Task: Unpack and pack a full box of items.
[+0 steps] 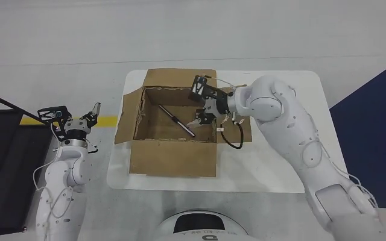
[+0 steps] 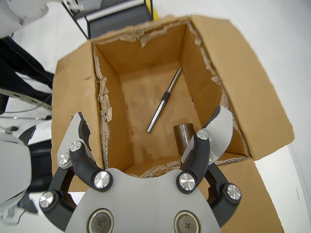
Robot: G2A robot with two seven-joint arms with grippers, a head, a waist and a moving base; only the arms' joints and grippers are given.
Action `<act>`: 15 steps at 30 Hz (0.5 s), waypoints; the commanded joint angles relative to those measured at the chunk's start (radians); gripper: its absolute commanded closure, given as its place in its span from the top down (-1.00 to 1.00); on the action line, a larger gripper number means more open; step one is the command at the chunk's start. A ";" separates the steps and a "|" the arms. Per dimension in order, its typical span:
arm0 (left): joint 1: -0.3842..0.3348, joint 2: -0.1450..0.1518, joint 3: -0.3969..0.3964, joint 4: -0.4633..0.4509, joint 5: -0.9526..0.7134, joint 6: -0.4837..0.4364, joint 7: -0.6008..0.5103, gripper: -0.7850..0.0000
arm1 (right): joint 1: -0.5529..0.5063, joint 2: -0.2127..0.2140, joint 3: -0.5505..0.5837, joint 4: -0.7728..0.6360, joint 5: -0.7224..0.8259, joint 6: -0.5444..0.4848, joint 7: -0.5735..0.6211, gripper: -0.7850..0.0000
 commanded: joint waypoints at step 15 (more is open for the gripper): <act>0.000 0.000 0.000 0.000 0.000 0.000 0.000 1.00 | 0.400 -0.241 -0.532 0.589 -0.111 0.040 0.079 1.00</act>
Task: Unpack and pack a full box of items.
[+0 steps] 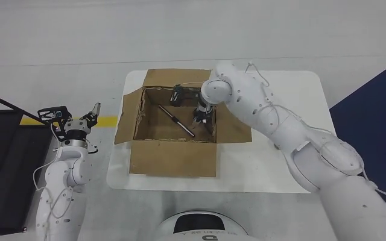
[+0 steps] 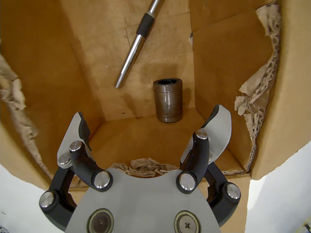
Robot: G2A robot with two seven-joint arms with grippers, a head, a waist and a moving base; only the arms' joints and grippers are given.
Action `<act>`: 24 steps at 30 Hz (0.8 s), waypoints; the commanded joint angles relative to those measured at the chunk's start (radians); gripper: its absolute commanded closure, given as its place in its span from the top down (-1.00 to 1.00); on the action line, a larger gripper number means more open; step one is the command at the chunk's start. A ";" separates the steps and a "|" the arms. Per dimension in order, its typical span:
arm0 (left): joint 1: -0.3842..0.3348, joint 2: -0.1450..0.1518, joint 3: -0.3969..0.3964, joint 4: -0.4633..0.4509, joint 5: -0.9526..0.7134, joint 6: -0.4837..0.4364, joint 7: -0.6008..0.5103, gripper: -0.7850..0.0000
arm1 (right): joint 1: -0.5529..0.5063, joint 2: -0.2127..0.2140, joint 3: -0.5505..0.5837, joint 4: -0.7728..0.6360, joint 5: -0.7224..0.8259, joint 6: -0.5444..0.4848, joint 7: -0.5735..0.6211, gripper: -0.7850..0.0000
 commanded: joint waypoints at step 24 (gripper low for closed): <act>0.000 0.000 0.000 0.000 0.000 0.000 0.000 1.00 | 0.062 -0.332 -0.178 0.632 -0.109 -0.082 -0.168 0.93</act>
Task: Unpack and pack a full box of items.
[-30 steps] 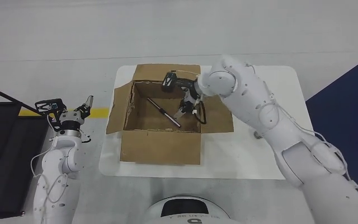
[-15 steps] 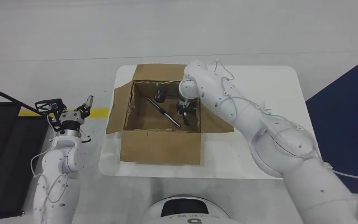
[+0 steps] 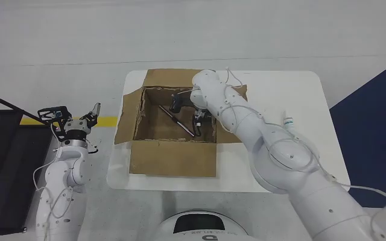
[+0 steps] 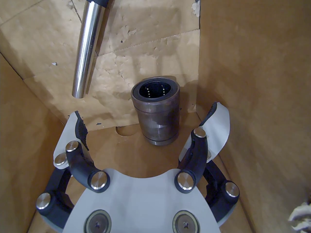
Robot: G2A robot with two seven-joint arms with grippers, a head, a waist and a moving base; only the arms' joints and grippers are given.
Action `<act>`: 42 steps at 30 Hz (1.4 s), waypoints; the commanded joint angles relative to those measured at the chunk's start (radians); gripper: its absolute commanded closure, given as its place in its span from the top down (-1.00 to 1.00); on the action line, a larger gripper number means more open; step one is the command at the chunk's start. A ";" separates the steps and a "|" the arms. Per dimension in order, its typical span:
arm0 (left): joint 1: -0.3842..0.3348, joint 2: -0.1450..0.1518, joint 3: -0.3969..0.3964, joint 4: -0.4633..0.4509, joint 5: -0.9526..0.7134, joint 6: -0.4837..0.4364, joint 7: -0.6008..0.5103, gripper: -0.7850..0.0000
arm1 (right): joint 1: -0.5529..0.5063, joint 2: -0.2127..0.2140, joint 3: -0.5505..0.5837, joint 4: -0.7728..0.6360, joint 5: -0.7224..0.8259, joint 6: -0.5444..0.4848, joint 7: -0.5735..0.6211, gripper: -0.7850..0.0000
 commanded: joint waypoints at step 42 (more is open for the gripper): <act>0.000 0.000 0.000 0.000 0.000 0.000 0.000 1.00 | 0.072 -0.073 0.041 0.186 -0.054 -0.165 -0.448 -1.00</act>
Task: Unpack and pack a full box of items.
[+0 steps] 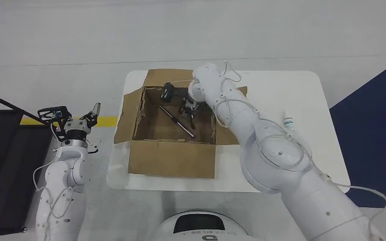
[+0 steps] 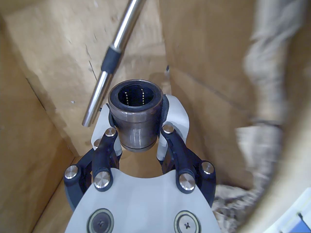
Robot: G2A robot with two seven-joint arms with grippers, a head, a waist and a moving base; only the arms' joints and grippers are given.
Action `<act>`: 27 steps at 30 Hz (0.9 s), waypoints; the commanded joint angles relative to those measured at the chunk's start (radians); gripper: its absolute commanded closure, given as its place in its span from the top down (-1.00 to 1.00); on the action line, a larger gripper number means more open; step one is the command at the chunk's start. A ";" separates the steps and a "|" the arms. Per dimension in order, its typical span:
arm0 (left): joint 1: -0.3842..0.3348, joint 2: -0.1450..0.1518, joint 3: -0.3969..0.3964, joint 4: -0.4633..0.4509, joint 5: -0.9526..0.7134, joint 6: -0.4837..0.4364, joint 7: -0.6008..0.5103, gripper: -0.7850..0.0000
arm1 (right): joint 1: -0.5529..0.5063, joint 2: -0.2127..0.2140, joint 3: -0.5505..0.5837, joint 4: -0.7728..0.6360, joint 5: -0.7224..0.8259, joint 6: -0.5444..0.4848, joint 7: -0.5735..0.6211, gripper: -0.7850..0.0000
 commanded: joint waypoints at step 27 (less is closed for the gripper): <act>0.000 0.000 0.000 0.000 0.000 0.000 0.000 1.00 | -0.055 0.454 -0.048 -0.320 -0.586 -0.161 -1.558 -1.00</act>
